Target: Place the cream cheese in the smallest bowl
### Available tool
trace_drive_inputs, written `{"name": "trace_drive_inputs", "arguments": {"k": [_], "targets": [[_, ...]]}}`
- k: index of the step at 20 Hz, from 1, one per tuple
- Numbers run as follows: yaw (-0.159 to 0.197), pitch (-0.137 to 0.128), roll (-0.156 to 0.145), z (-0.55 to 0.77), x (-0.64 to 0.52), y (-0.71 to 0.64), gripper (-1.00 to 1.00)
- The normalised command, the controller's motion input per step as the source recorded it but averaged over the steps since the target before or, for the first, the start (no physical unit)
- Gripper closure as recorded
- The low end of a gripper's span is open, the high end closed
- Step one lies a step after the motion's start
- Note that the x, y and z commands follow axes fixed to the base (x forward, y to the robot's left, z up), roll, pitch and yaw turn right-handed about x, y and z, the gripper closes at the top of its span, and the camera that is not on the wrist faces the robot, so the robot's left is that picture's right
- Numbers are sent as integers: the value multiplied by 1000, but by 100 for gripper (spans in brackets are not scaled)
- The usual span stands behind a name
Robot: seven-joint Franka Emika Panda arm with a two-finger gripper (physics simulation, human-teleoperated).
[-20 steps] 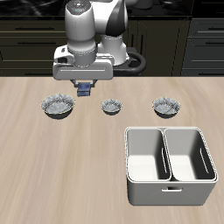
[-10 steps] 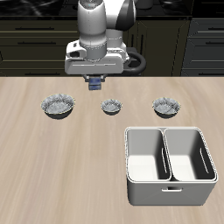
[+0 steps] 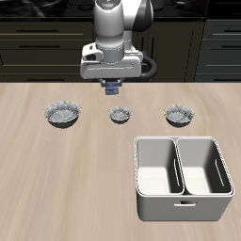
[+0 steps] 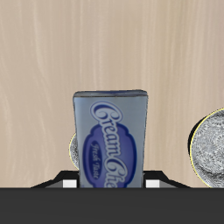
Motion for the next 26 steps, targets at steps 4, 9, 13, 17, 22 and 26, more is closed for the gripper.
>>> {"name": "trace_drive_inputs", "arguments": {"k": [4, 9, 13, 17, 22, 26], "targets": [[8, 5, -12, -108, -80, 175, 100], [12, -13, 16, -47, -140, 234, 100], [-11, -9, -8, 18, -49, 32, 100], [-12, 21, -5, -110, -51, -23, 100], [-12, 22, -1, -219, -35, -37, 100], [1, 31, -25, -245, 9, -56, 100]]}}
